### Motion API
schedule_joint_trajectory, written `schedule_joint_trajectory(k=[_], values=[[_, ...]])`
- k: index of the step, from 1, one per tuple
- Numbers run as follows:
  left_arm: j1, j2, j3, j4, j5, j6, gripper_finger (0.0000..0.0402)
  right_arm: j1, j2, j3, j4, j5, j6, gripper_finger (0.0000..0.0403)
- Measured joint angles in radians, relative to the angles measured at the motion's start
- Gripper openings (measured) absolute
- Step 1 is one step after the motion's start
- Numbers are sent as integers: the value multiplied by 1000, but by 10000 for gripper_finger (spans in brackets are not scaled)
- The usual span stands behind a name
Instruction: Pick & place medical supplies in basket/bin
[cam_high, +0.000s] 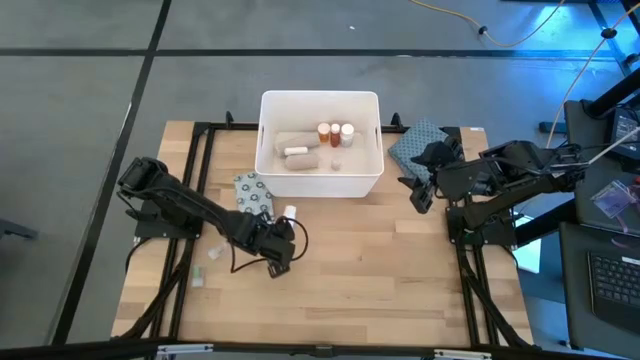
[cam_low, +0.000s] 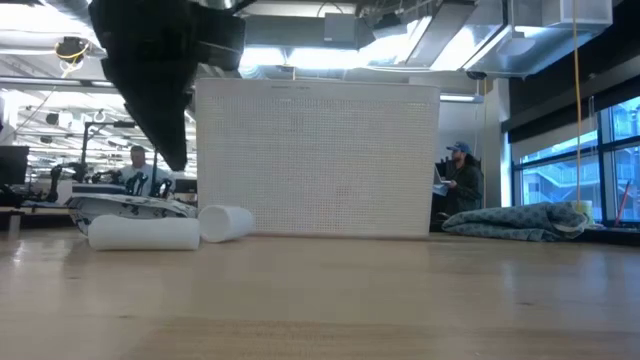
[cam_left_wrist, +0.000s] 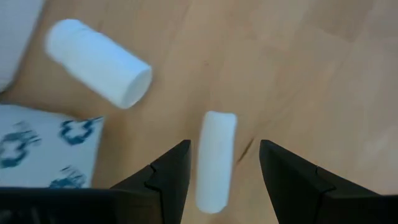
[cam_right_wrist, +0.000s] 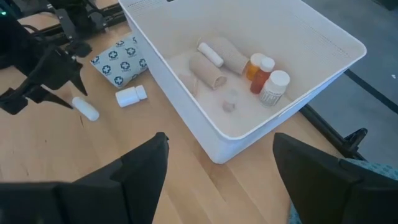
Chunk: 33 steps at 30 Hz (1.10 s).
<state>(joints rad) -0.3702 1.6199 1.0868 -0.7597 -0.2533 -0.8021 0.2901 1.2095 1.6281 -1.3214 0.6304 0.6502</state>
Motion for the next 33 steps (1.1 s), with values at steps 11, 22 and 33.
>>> schedule_joint_trajectory(k=[11,22,33], values=[[-10,31,-66,55,32,41,182,0,0,0,0,1,-2,287],[-15,170,-62,62,140,88,159,0,0,0,-1,3,-4,287],[-15,15,-21,29,186,101,33,0,0,0,-6,3,-5,287]])
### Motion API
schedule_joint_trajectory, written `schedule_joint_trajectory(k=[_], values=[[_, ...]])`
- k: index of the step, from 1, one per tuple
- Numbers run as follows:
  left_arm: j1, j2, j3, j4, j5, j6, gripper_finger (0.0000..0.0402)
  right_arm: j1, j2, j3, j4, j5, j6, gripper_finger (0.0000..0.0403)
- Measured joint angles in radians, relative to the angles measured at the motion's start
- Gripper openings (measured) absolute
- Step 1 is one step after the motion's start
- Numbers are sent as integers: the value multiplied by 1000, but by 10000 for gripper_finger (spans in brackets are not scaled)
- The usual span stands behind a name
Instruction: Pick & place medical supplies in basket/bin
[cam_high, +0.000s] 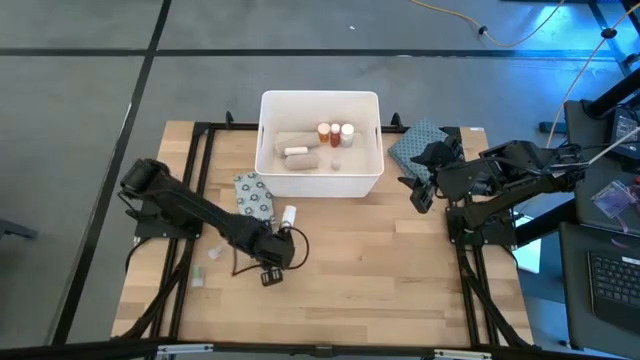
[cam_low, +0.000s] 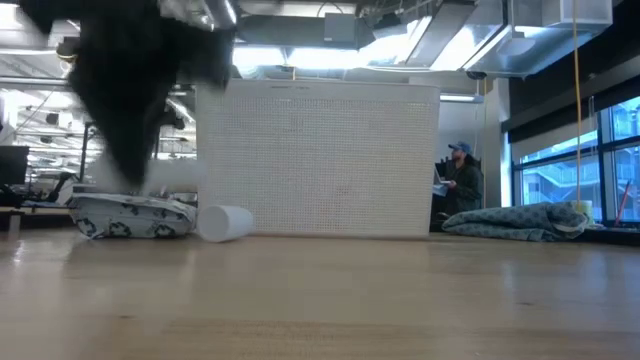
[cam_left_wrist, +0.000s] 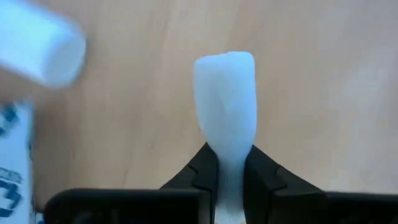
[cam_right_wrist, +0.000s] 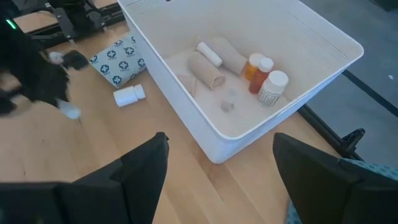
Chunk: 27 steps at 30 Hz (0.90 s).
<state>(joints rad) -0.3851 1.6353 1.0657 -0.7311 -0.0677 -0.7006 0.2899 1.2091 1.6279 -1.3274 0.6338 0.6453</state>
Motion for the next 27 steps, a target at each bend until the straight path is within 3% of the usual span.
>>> schedule_joint_trajectory(k=[3,7,12,19,27], values=[[4,-116,58,1,-26,20,33,0,0,0,-1,0,0,287],[49,-255,159,2,-138,69,41,0,0,0,-1,0,0,287],[207,-343,308,0,-234,132,46,-4,0,0,10,20,-4,287],[529,-312,454,-79,-116,500,43,-31,0,0,13,99,-29,287],[849,-183,469,-231,-37,814,46,-88,0,0,14,102,-26,287]])
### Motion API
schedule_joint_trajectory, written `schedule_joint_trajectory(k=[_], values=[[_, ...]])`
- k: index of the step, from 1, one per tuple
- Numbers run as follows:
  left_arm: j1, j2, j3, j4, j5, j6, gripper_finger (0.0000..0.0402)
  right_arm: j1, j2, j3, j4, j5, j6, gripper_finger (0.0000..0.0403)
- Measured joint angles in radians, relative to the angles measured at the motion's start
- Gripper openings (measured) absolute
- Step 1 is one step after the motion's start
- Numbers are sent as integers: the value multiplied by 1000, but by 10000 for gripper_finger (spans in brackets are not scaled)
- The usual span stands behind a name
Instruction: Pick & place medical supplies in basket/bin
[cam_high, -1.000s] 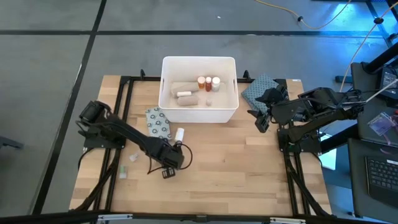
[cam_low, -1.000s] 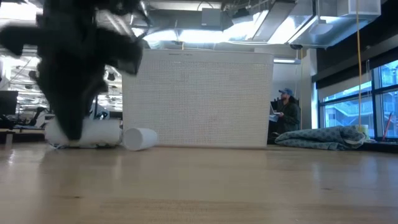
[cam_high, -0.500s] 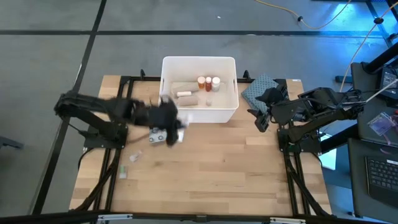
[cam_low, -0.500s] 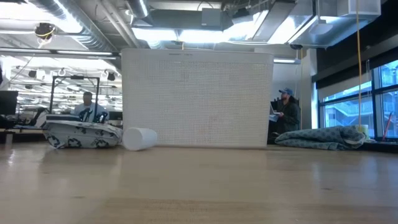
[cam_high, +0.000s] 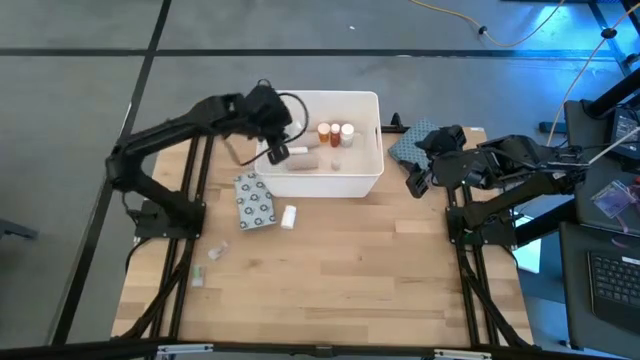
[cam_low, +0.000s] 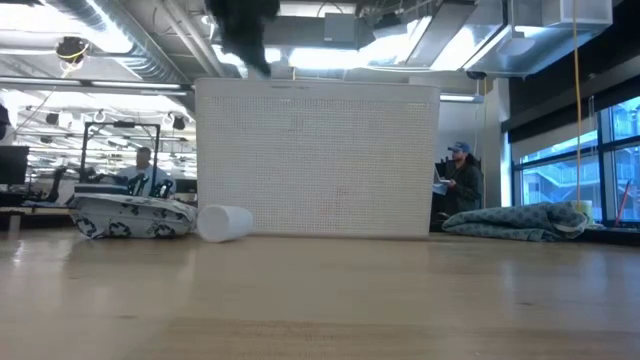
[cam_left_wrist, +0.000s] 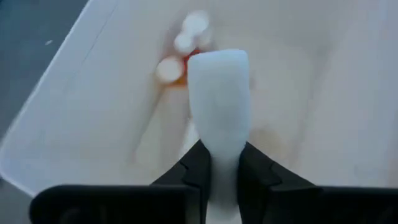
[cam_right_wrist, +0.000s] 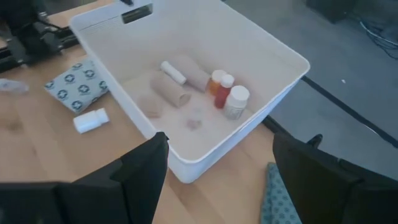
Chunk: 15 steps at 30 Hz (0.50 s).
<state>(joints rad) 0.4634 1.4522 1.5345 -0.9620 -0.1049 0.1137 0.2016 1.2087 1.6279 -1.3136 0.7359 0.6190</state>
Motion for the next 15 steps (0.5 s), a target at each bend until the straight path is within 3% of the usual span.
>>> schedule_joint_trajectory(k=[7,15], values=[[121,185,0,2,4,270,47,-63,0,0,0,18,1,287],[154,360,0,6,21,453,49,-107,0,0,-4,17,1,287]])
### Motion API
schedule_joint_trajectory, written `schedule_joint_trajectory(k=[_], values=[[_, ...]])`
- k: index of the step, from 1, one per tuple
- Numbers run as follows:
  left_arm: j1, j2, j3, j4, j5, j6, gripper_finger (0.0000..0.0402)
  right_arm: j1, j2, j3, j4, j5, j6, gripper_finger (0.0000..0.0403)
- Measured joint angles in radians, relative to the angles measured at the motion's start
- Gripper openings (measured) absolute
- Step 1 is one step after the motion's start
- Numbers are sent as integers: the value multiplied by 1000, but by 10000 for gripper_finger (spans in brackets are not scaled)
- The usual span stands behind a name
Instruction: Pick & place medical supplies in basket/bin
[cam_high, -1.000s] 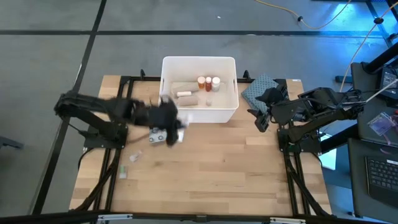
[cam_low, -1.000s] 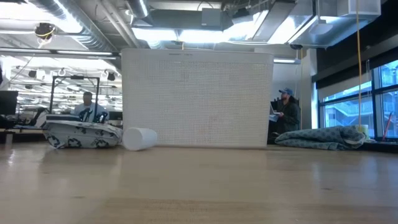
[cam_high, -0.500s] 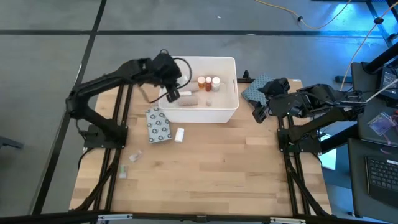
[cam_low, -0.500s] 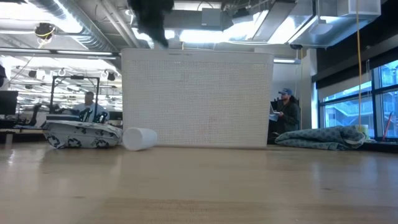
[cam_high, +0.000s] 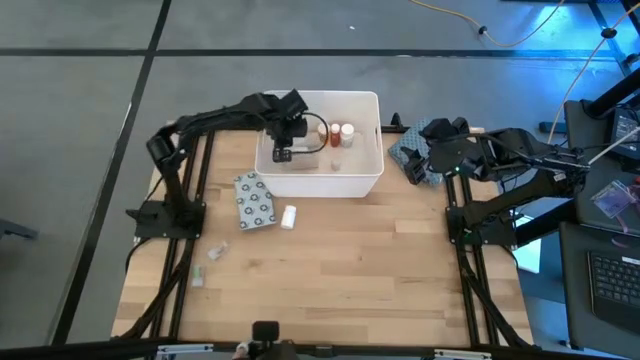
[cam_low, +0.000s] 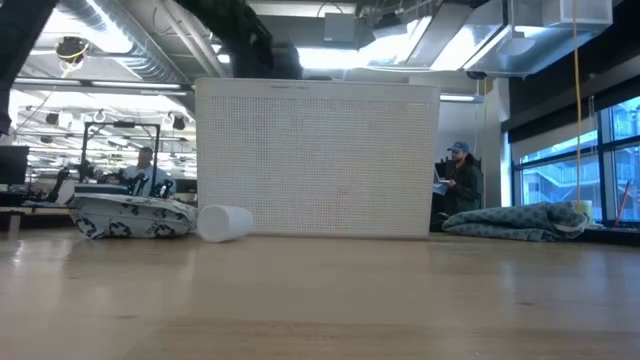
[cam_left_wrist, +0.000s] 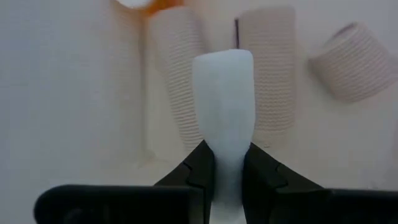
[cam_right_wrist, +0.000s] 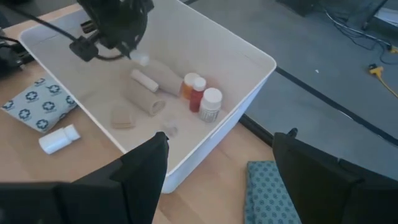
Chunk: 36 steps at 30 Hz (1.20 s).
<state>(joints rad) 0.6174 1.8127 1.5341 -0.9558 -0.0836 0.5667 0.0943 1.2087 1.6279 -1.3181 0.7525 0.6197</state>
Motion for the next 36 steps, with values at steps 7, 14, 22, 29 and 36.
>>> schedule_joint_trajectory(k=[7,14,22,29,36], values=[[0,89,0,1,-1,0,64,-22,0,0,-10,-2,-2,287],[1,112,0,-25,46,-58,116,-22,0,0,-12,-4,-19,287],[1,46,0,-37,40,-122,155,-22,0,0,-12,-20,-24,287],[0,-121,0,-36,12,-206,166,-22,0,0,-12,-43,-27,287],[-9,-371,0,-47,-18,-385,149,-22,0,0,-12,-42,-30,287]])
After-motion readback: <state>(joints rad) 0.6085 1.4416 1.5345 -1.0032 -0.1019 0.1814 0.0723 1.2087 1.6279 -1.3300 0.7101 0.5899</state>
